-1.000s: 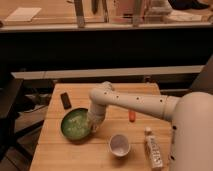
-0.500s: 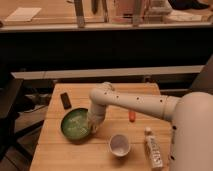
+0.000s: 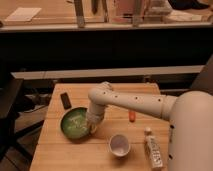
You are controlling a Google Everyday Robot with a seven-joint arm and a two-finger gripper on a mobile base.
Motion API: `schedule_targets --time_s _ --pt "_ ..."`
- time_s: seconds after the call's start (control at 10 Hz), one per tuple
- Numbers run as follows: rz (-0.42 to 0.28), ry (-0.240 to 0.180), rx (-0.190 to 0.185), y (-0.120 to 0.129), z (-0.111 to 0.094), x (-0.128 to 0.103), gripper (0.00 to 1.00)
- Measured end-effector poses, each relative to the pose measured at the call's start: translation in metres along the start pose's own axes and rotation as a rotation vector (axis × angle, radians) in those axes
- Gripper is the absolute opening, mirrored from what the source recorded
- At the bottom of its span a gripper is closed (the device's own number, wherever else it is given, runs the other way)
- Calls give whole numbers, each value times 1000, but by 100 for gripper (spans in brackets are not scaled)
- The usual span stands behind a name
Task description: Drag the ceramic bowl in a circle
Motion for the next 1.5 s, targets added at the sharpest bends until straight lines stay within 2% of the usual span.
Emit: schedule_targets --time_s 1.5 --pt "132 -14 16 -5 -2 7 1"
